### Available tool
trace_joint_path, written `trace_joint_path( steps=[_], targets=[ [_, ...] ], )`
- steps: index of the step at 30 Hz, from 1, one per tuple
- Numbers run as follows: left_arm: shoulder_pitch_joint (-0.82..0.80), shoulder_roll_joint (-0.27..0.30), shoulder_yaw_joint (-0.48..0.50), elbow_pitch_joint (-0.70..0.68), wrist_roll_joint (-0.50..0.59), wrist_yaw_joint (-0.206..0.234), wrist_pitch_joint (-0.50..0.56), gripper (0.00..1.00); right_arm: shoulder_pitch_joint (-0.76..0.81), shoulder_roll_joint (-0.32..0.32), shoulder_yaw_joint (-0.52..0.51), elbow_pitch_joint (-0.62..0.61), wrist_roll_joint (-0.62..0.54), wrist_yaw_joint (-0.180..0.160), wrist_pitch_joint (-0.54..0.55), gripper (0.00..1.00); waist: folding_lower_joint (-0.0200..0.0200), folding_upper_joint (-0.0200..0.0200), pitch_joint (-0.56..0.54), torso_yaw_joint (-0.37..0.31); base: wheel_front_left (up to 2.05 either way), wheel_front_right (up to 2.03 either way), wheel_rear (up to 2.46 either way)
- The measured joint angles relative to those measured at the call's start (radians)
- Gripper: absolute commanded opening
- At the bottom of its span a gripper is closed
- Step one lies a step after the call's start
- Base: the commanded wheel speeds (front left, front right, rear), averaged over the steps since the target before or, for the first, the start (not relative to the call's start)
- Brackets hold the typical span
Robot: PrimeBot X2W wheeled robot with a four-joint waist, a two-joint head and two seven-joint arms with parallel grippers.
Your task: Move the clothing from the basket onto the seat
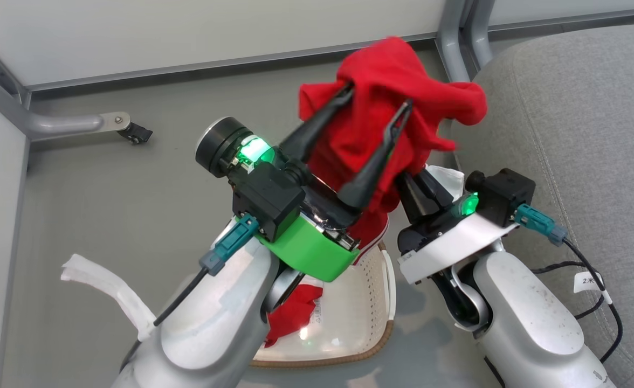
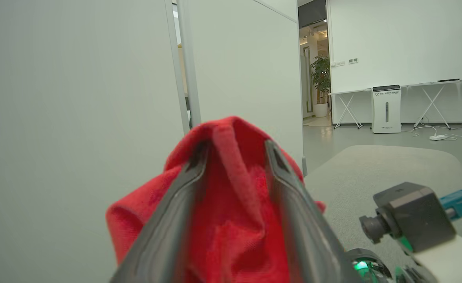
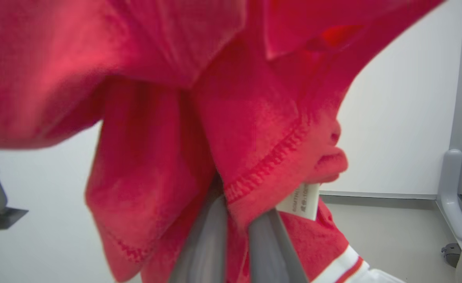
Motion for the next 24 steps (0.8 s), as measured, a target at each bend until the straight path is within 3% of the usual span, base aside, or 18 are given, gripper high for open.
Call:
trace_joint_path(
  steps=[14,24],
  targets=[
    [0.003,-0.001,0.003,0.016,0.014,0.000,0.000,1.00,0.002,0.003,-0.061,-0.006,-0.008,0.000,0.000,0.00,0.0000,0.0000,0.019,-0.012,0.00,0.00,0.00],
    [0.015,0.014,-0.003,0.028,0.022,0.000,-0.002,1.00,0.029,0.015,-0.105,-0.019,-0.023,0.000,0.000,0.00,0.0000,0.0000,0.027,-0.079,0.00,0.00,0.00]
  ],
)
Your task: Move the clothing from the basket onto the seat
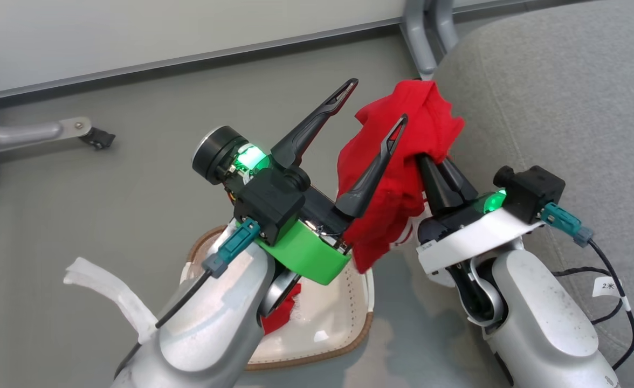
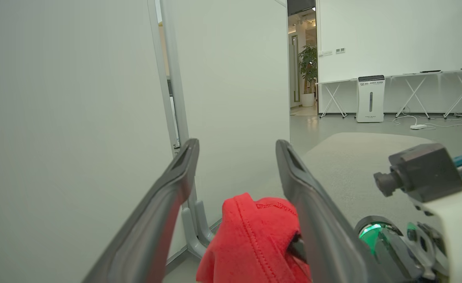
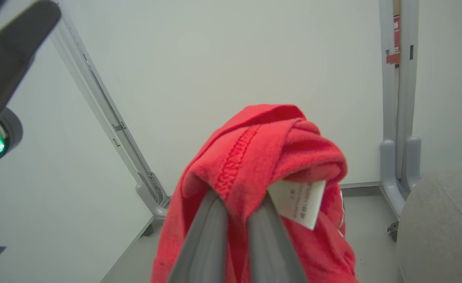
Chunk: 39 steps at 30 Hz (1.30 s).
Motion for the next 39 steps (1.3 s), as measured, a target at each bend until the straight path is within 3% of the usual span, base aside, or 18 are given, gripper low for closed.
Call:
trace_joint_path(
  steps=[27,39],
  targets=[
    [-0.027,0.044,-0.105,0.081,0.003,0.000,0.000,1.00,0.101,0.010,-0.187,-0.078,-0.042,0.000,0.000,0.00,0.0000,0.0000,0.079,-0.295,0.00,0.00,0.00],
    [-0.029,0.051,-0.112,0.095,0.002,0.000,0.000,1.00,0.124,0.012,-0.239,-0.098,-0.050,0.000,0.000,0.00,0.0000,0.0000,0.109,-0.342,0.00,0.00,0.00]
  ],
)
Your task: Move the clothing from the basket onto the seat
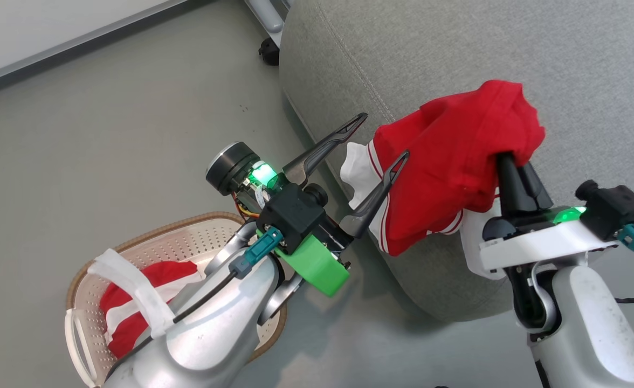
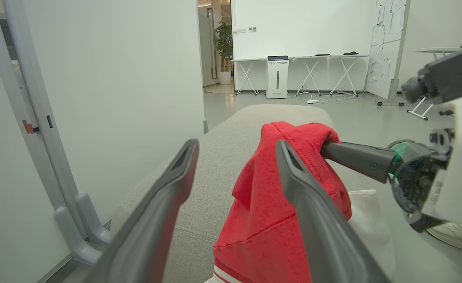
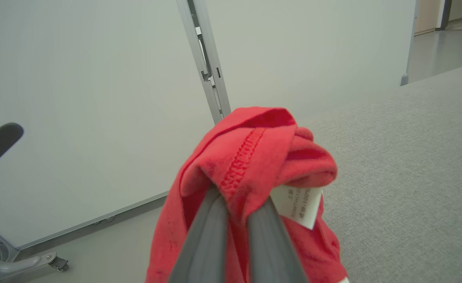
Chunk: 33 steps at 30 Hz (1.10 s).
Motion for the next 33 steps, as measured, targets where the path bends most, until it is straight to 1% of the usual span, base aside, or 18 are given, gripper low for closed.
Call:
trace_joint_path(
  steps=[4,9,15,20,24,26,29,33],
  targets=[
    [0.000,0.002,0.001,0.001,0.000,0.000,0.000,1.00,-0.030,0.000,-0.043,-0.014,-0.013,0.000,0.000,0.00,0.0000,0.0000,0.018,0.005,0.00,0.00,0.00],
    [-0.016,0.006,0.002,0.001,0.010,0.000,0.000,1.00,-0.134,-0.002,-0.123,-0.022,-0.034,0.000,0.000,0.00,0.0000,0.0000,0.055,0.015,0.00,0.00,0.00],
    [-0.051,0.015,-0.004,0.001,0.020,0.000,0.000,1.00,-0.314,-0.047,-0.218,-0.002,-0.059,0.000,0.000,0.00,0.0000,0.0000,0.120,0.033,0.00,0.00,0.00],
    [-0.086,0.022,-0.020,0.004,0.025,0.000,0.000,1.00,-0.470,-0.112,-0.287,0.029,-0.080,0.000,0.000,0.00,0.0000,0.0000,0.183,0.051,0.00,0.00,0.00],
    [-0.118,0.024,-0.038,0.003,0.030,0.000,0.000,1.00,-0.589,-0.186,-0.334,0.072,-0.098,0.000,0.000,0.00,0.0000,0.0000,0.238,0.068,0.00,0.00,0.00],
    [-0.135,0.024,-0.045,0.002,0.033,0.000,0.000,1.00,-0.647,-0.231,-0.347,0.110,-0.109,0.000,0.000,0.00,0.0001,0.0000,0.266,0.079,0.00,0.00,0.00],
    [-0.159,0.027,-0.051,-0.001,0.035,0.000,0.000,1.00,-0.734,-0.282,-0.361,0.160,-0.112,0.000,0.000,0.00,0.0001,0.0000,0.305,0.094,0.00,0.00,0.00],
    [-0.181,0.036,-0.053,-0.004,0.041,0.000,0.003,1.00,-0.812,-0.319,-0.371,0.233,-0.120,0.000,0.000,0.00,0.0001,0.0000,0.356,0.112,0.00,0.00,0.00]
  ],
)
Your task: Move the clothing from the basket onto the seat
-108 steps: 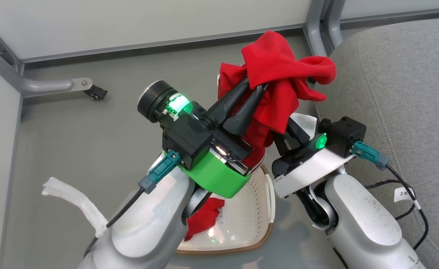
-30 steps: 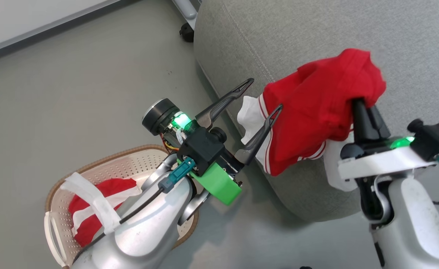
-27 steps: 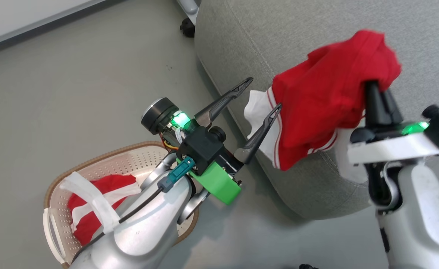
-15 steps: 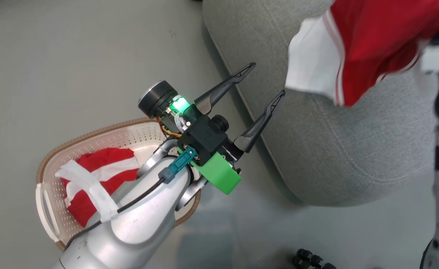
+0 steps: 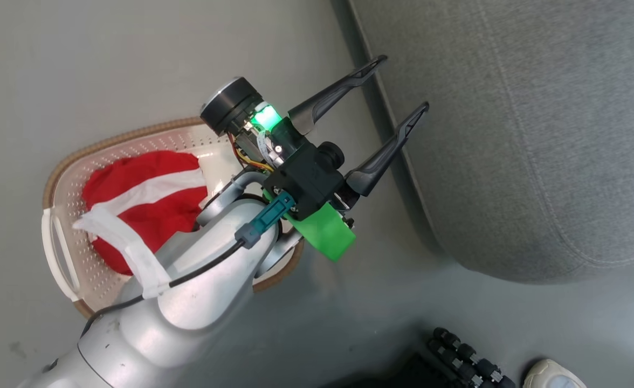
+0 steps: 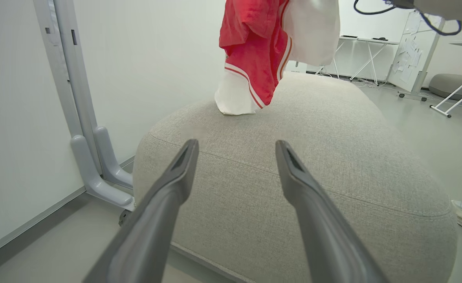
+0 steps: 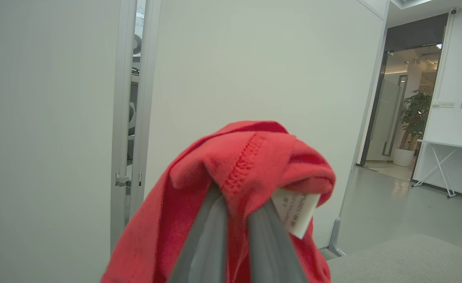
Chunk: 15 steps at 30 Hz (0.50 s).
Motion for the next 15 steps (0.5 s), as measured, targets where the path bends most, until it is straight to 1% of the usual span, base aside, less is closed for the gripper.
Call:
trace_joint_path(
  steps=[3,7,11,15],
  targets=[
    [-0.008,0.001,-0.003,-0.003,0.002,0.000,0.000,1.00,-0.021,-0.014,-0.002,0.078,-0.013,0.000,0.000,0.00,0.0000,0.0000,0.032,0.013,0.00,0.00,0.00],
    [-0.016,0.005,-0.005,-0.005,0.003,0.000,0.000,1.00,-0.029,-0.017,0.016,0.189,-0.054,0.000,0.000,0.00,0.0000,0.0000,0.068,0.029,0.00,0.00,0.00],
    [-0.022,0.004,-0.010,-0.006,0.004,0.000,0.000,1.00,-0.024,-0.012,-0.013,0.311,-0.066,0.000,0.000,0.00,0.0000,0.0000,0.088,0.048,0.00,0.00,0.00],
    [-0.026,0.003,-0.013,-0.003,0.004,0.000,0.000,1.00,0.004,-0.006,-0.020,0.414,-0.100,0.000,0.000,0.00,0.0000,0.0000,0.097,0.066,0.00,0.00,0.00]
  ],
)
